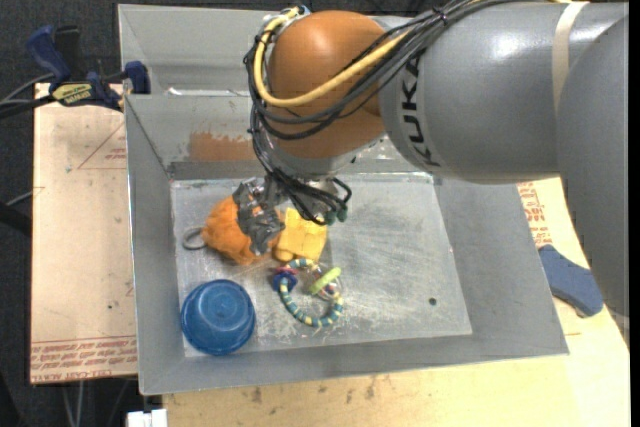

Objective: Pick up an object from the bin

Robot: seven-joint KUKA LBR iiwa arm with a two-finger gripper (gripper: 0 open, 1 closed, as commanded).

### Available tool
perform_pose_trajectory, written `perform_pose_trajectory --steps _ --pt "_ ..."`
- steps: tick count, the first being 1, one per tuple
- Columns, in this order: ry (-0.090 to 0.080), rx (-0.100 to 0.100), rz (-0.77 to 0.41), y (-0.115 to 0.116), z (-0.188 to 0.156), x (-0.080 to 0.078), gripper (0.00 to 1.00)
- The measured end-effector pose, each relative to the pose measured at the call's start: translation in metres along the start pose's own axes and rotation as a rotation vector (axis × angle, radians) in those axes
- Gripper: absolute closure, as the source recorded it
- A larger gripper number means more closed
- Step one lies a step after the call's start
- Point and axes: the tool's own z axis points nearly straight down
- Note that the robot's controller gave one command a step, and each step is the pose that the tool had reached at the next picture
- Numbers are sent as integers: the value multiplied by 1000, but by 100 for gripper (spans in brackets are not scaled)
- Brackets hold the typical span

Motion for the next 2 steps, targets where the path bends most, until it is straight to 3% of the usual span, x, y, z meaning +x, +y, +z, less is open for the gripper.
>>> perform_pose_trajectory --steps 1,2 --pt "10 -3 -190 -5 64 4 0" --pt "9 -3 -190 -5 64 4 0"
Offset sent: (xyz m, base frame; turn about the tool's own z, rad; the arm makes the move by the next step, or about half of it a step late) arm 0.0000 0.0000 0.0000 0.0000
